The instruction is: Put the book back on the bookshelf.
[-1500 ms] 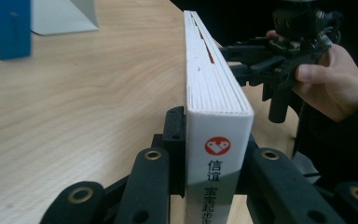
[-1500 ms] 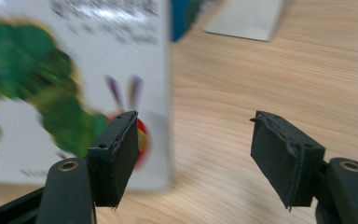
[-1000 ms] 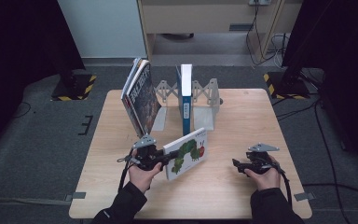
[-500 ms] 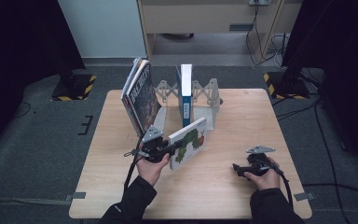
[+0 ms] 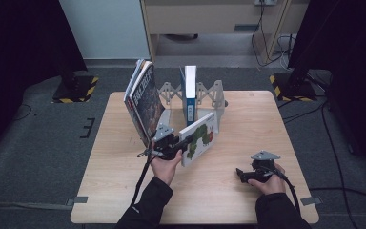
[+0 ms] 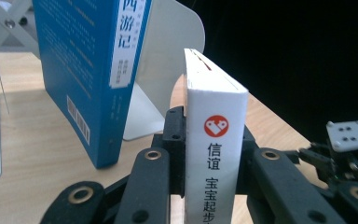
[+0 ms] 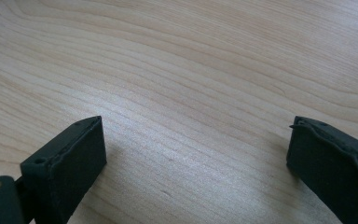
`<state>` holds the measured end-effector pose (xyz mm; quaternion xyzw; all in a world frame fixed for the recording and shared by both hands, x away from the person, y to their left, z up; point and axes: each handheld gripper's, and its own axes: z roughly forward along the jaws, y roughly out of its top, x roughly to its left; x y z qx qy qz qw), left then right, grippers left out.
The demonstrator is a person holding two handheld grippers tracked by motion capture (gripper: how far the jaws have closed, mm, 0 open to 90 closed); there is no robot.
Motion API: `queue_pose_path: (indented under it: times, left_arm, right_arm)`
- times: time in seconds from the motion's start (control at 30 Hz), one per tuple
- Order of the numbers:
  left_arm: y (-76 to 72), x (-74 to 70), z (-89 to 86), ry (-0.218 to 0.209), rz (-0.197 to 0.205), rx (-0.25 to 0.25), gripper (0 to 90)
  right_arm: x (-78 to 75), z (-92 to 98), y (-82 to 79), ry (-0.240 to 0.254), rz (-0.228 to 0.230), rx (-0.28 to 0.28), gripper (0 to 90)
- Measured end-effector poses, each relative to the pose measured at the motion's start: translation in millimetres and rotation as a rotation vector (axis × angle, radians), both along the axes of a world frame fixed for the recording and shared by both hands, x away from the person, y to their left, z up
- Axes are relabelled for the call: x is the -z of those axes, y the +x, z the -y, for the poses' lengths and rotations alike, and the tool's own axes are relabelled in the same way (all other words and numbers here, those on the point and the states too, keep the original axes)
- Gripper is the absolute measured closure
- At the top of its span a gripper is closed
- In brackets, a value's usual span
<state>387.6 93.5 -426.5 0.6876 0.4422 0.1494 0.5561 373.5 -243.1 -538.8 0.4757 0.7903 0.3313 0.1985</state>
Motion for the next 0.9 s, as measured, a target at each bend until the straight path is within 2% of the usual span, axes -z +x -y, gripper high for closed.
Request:
queue_pose_path:
  times: [0.1, 0.2, 0.47, 0.9]
  left_arm:
    - [4.8, -1.9, 6.3, 0.014, 0.021, -0.021, 74.5]
    - [10.5, -3.1, 10.6, 0.007, 0.033, -0.039, 74.5]
    - [23.1, 1.4, 25.2, 0.01, 0.043, -0.066, 74.5]
    - [37.4, 2.9, 46.1, 0.067, 0.095, -0.116, 74.5]
  right_arm:
    - [0.0, 0.0, 0.0, 0.001, -0.001, -0.001, 4.6]
    - [0.0, 0.1, 0.1, 0.001, -0.001, -0.002, 4.6]
    - [0.1, 0.0, 0.3, 0.004, -0.003, -0.004, 4.3]
    - [0.1, -1.0, 0.1, 0.004, -0.007, 0.001, 3.6]
